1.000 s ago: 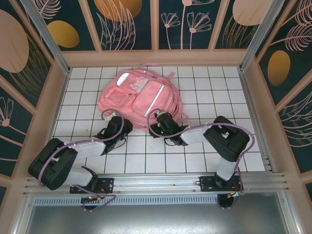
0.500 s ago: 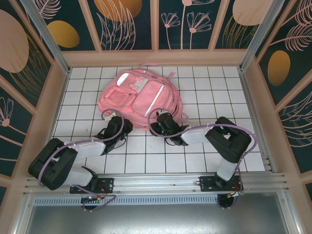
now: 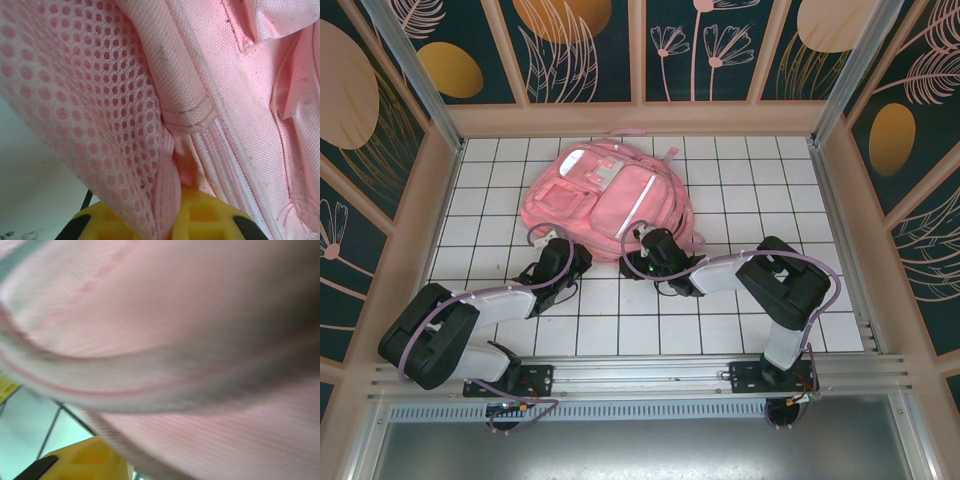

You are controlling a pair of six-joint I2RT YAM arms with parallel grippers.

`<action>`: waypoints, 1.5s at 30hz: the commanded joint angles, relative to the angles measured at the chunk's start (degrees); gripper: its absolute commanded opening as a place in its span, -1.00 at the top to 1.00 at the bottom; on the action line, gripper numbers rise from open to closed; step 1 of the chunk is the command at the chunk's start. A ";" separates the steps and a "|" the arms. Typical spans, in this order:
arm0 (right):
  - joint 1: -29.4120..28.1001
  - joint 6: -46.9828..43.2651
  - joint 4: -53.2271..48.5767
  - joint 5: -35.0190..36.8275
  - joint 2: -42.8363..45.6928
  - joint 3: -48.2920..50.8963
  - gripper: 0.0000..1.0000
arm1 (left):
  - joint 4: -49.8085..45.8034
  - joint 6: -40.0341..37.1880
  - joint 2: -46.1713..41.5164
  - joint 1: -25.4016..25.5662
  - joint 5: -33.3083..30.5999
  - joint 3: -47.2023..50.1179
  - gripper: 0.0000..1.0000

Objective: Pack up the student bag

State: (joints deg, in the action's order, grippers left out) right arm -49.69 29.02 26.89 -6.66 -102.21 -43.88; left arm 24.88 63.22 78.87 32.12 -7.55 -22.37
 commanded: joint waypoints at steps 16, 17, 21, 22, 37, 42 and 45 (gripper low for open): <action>-2.65 -3.45 -4.36 6.87 -3.26 -5.14 0.33 | 1.70 -0.38 0.78 -0.04 -0.41 0.75 1.00; -3.05 -3.78 -5.13 7.26 -3.50 -5.61 0.34 | 1.68 -0.38 0.79 -0.04 -0.45 0.77 1.00; -4.17 -4.49 -7.72 12.83 -3.92 -6.87 0.39 | 1.60 -0.32 0.50 -0.04 -0.53 0.75 1.00; -4.27 -4.86 -7.99 13.61 -3.88 -6.84 0.42 | 1.57 -0.38 0.47 -0.04 -0.55 0.75 1.00; -6.39 -6.54 -8.34 22.80 0.67 -2.67 1.00 | -1.08 -0.30 -0.36 -0.04 -2.82 0.19 1.00; -6.65 -5.28 -10.99 25.31 5.15 -0.20 1.00 | -3.78 -0.20 -1.66 -0.17 -6.49 0.16 1.00; -6.69 -4.27 -12.82 26.92 8.34 2.07 1.00 | -4.48 -0.38 -1.71 -0.48 -7.49 0.15 1.00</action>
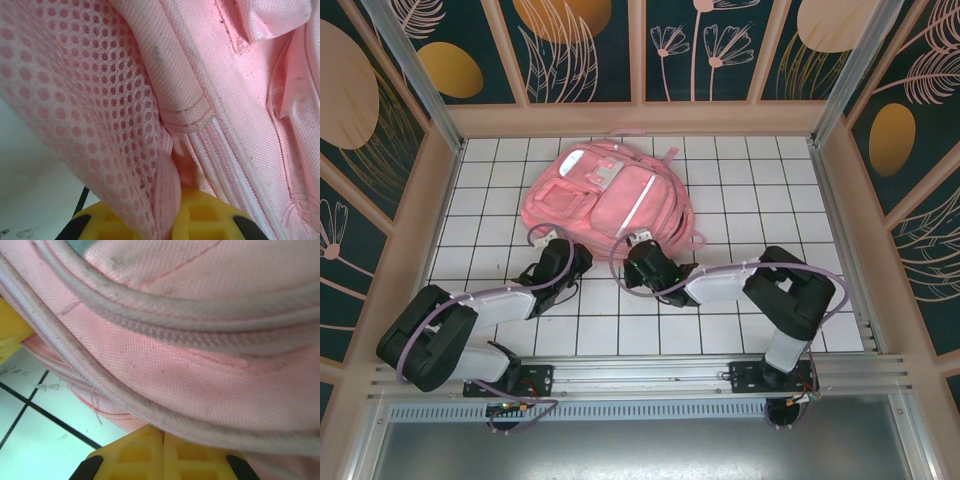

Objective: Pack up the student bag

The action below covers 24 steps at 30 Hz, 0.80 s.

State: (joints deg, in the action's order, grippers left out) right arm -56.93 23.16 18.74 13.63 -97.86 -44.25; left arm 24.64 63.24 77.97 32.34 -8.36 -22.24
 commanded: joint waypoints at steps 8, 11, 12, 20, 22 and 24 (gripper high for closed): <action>1.75 4.04 -8.50 10.78 13.43 10.73 1.00 | -5.49 -1.94 -1.64 -3.74 -7.10 0.35 1.00; 2.51 4.64 -8.61 10.51 16.26 13.77 1.00 | -5.63 -2.62 -2.71 -4.46 -7.04 0.42 1.00; 2.56 4.95 -8.72 10.32 16.92 14.45 1.00 | -5.87 -2.77 -3.13 -4.52 -7.19 0.28 1.00; -0.21 2.44 -3.90 6.90 16.31 13.19 0.82 | -1.36 -4.71 -3.78 -4.39 0.90 0.79 0.37; -0.75 1.57 -3.38 6.02 14.73 11.20 0.70 | -1.59 -4.54 -4.97 -4.37 2.43 1.65 0.23; -0.97 1.38 -2.42 5.34 12.67 9.31 0.69 | -2.81 -4.20 -7.01 -4.15 3.81 2.74 0.07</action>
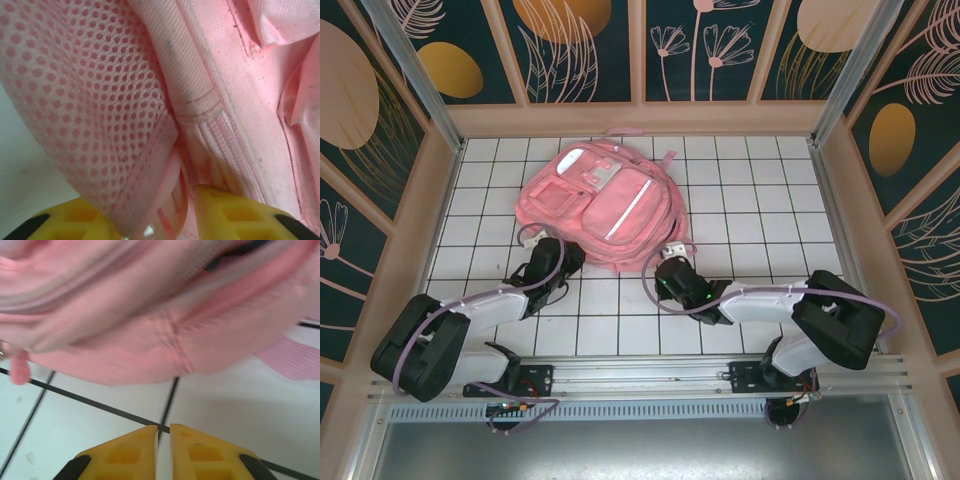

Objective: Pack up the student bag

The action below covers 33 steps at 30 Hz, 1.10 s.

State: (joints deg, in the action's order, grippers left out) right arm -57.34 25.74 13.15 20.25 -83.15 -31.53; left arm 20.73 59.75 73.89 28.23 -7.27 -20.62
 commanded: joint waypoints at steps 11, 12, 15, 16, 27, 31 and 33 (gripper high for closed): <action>0.30 -3.00 4.04 -4.34 -12.77 -13.86 0.53 | -1.50 1.33 -8.02 6.73 3.50 3.01 -0.01; 0.37 -2.93 3.87 -4.12 -13.39 -14.46 0.53 | -1.77 0.77 -7.19 7.21 3.39 2.06 -0.01; 0.39 -2.35 3.83 -3.51 -13.34 -14.33 0.53 | -2.53 -1.96 -5.27 8.25 3.41 -1.09 -0.01; 0.39 -1.99 4.06 -2.92 -12.82 -13.75 0.52 | -2.67 -3.45 -4.72 8.61 3.44 -2.21 -0.01; 0.69 3.62 6.23 0.35 -3.01 -3.01 0.36 | -9.59 -18.32 3.42 13.71 1.52 -13.23 0.03; 1.36 6.08 6.70 0.54 1.22 0.99 0.32 | -12.25 -26.60 5.70 16.28 -3.13 -16.97 0.03; 1.68 7.31 7.06 0.32 3.27 2.84 0.31 | -12.78 -30.01 6.22 16.64 -3.94 -18.03 0.18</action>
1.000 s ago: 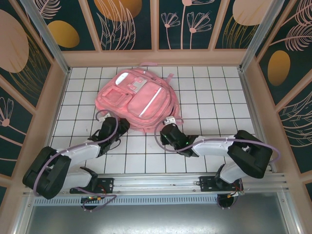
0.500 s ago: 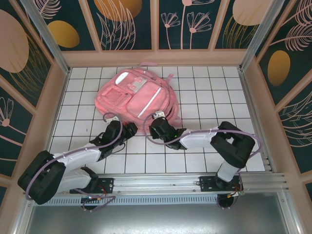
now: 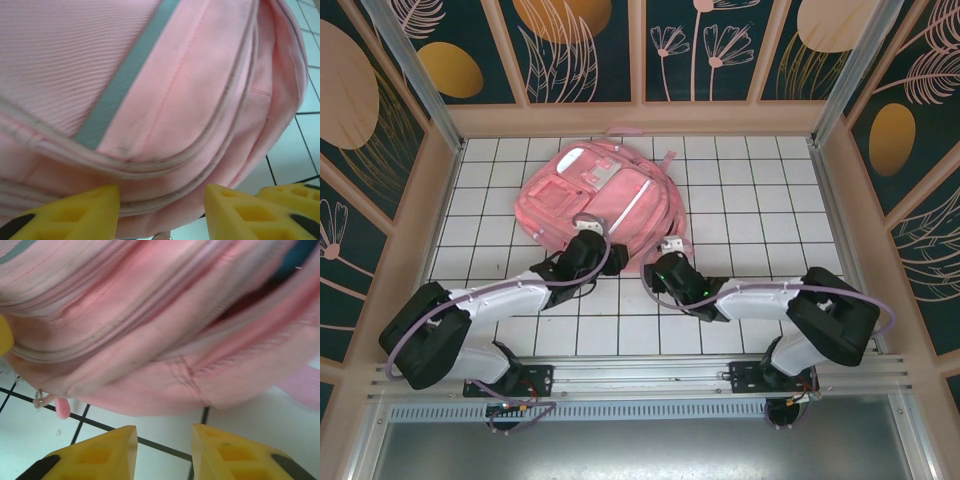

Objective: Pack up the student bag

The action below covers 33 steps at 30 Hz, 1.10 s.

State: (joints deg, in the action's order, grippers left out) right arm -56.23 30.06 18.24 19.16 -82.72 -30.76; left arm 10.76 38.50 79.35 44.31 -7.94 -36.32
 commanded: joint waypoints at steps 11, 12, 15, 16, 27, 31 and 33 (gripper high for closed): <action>2.09 7.51 1.98 1.78 12.19 10.29 0.21 | -5.83 -19.06 7.94 6.10 -3.57 -8.71 0.15; 2.16 7.76 1.98 1.79 12.76 10.57 0.21 | -6.14 -19.60 8.82 6.72 -5.03 -9.49 0.15; 2.17 8.38 2.12 1.65 14.00 11.67 0.20 | -6.35 -20.32 11.15 7.42 -7.69 -11.29 0.14; 2.17 8.51 2.23 1.64 14.27 12.07 0.20 | -6.75 -20.73 12.06 7.53 -7.86 -12.15 0.14; 2.17 8.68 3.29 0.18 15.01 12.92 0.17 | -11.51 -24.06 23.91 10.54 -20.73 -20.69 0.38; 2.13 8.51 4.03 -0.59 14.70 12.92 0.15 | -11.84 -23.09 22.45 10.59 -24.06 -20.97 1.00; 2.18 8.39 4.47 -1.07 14.56 13.00 0.15 | -11.82 -22.99 20.32 10.51 -23.70 -20.79 1.00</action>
State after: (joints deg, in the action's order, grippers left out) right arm -54.41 38.09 20.49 19.11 -68.77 -18.59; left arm 0.49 15.68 102.35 55.35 -26.55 -55.99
